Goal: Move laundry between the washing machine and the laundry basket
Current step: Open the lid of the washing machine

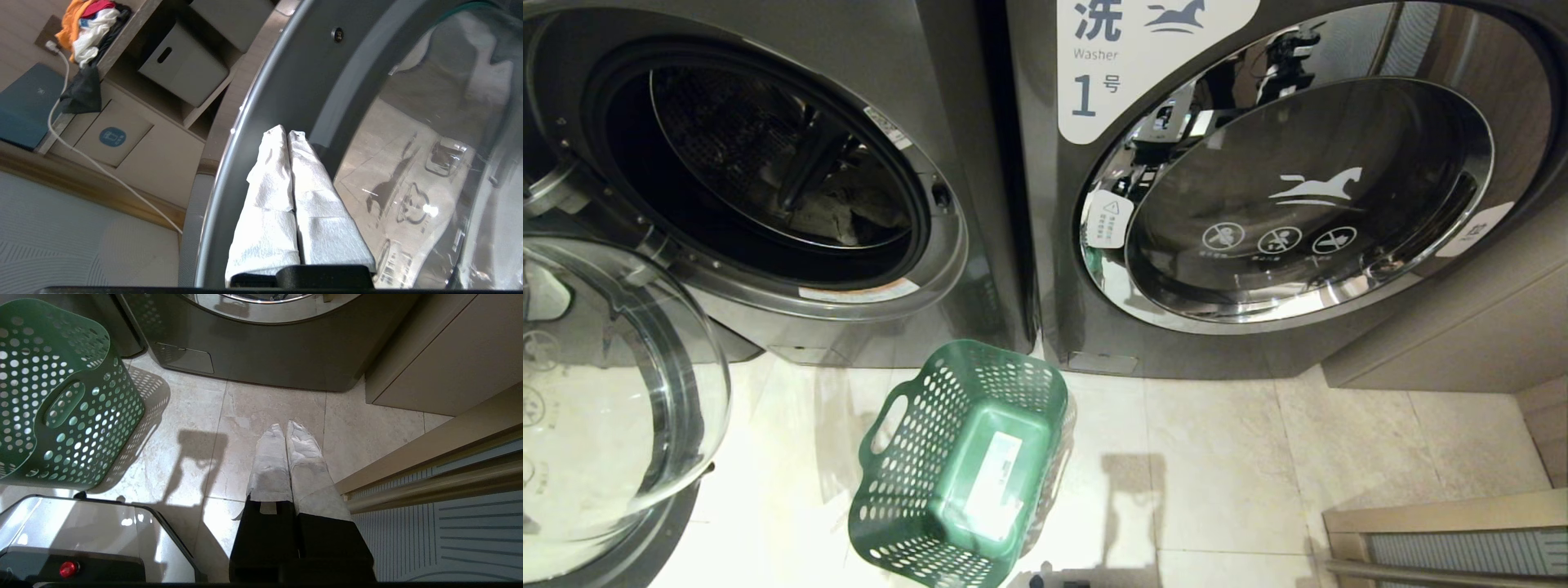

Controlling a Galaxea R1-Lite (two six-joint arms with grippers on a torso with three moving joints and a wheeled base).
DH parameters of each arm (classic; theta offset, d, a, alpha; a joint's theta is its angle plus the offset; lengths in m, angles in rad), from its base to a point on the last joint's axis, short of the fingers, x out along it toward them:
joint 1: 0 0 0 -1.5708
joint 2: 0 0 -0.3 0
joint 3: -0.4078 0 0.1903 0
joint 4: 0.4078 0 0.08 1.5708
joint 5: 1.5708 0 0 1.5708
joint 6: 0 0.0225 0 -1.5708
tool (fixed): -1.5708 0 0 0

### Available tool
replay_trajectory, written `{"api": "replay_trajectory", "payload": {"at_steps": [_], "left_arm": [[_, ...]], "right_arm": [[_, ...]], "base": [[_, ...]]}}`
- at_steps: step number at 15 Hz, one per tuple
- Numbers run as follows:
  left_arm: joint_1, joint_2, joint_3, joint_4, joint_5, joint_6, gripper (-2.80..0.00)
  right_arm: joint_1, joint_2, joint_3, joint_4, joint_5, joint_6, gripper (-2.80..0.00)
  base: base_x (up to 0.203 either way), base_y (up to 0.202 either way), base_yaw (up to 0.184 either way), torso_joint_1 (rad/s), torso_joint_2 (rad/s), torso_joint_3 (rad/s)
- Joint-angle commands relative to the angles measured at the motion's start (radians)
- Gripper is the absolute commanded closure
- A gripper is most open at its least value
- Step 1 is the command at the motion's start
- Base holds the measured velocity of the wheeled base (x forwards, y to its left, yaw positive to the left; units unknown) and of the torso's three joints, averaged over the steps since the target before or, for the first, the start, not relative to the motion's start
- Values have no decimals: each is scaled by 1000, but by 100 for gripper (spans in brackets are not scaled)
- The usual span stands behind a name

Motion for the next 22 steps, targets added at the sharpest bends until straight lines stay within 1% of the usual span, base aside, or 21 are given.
{"api": "replay_trajectory", "payload": {"at_steps": [1, 3, 5, 7, 9, 14, 17, 20, 22], "left_arm": [[50, 65, -33, -4, 4, -5, 0], [67, 97, -56, -7, 5, -18, 0], [73, 126, -61, -38, 5, -20, 0], [100, 166, -64, -81, 5, -20, 0], [132, 198, -80, -100, 4, -22, 0], [180, 266, -137, -101, 0, -38, 0], [221, 305, -169, -101, -19, -38, 0], [237, 343, -207, -101, -19, -38, 0], [239, 337, -214, -101, -21, -44, 0]], "right_arm": [[0, 1, 1, -1, 1, -1, 0], [0, 1, 1, -1, 1, -1, 0], [0, 1, -1, -1, 1, -1, 0], [0, 1, 1, 1, 1, -1, 0], [0, 1, 0, 1, 1, -1, 0], [0, 1, 1, 1, 1, -1, 0], [0, 1, 0, 0, 1, -1, 0], [0, 1, 0, 0, 1, -1, 0], [0, 1, -1, -1, 1, -1, 0]], "base": [[0, 0, 0, 0, 0, 0], [0, 0, 0, 0, 0, 0], [0, 0, 0, 0, 0, 0], [0, 0, 0, 0, 0, 0], [0, 0, 0, 0, 0, 0], [0, 0, 0, 0, 0, 0], [0, 0, 0, 0, 0, 0], [0, 0, 0, 0, 0, 0], [0, 0, 0, 0, 0, 0]]}}
